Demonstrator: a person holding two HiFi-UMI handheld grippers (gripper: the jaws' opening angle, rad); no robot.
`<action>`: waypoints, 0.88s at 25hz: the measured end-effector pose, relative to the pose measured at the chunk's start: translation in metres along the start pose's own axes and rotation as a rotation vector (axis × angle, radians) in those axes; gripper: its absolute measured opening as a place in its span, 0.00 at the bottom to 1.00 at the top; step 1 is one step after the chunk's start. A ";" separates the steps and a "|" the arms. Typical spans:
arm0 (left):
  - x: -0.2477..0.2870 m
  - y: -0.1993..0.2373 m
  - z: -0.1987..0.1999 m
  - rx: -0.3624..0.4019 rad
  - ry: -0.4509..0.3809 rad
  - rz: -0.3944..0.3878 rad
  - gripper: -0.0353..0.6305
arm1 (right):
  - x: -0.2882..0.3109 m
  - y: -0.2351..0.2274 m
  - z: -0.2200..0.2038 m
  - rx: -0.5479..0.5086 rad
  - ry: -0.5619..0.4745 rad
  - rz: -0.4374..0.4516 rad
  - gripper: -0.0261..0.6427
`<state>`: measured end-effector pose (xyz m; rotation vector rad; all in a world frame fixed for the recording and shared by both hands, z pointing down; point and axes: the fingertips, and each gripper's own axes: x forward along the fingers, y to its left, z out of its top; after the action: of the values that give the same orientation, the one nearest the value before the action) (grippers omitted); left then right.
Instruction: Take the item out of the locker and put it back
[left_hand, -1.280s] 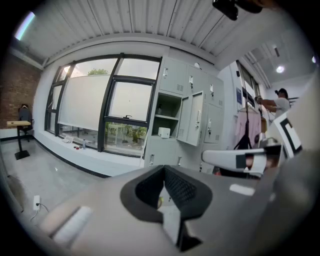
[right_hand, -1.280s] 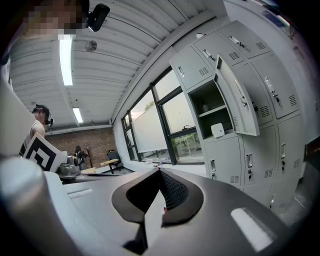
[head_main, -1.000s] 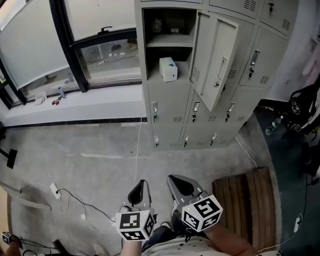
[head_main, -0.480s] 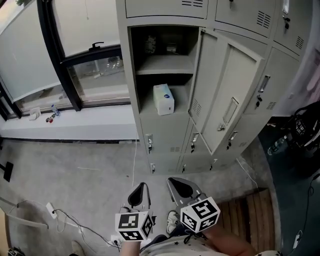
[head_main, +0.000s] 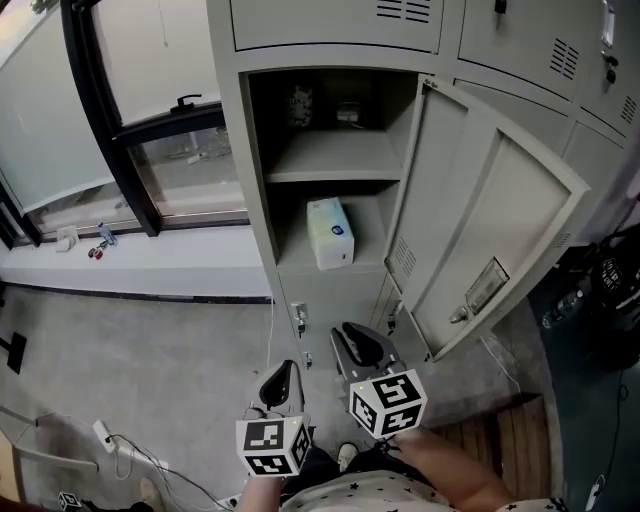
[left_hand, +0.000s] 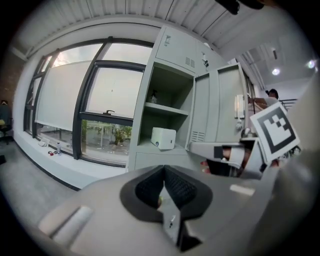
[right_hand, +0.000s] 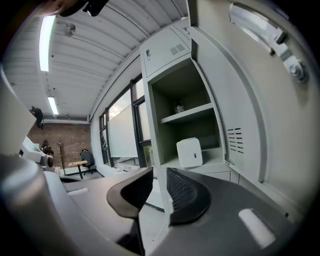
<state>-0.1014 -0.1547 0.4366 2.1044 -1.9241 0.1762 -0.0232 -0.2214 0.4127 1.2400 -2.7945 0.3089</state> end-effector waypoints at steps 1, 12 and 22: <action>0.006 0.003 0.002 0.000 0.003 -0.006 0.06 | 0.011 -0.006 0.004 -0.006 -0.008 -0.019 0.20; 0.046 0.035 0.024 0.029 0.027 -0.081 0.06 | 0.131 -0.084 0.039 -0.113 -0.081 -0.285 0.69; 0.058 0.066 0.025 -0.002 0.041 -0.071 0.06 | 0.175 -0.104 0.031 -0.083 -0.024 -0.339 0.61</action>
<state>-0.1629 -0.2222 0.4374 2.1470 -1.8222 0.2005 -0.0628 -0.4233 0.4236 1.6687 -2.5221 0.1542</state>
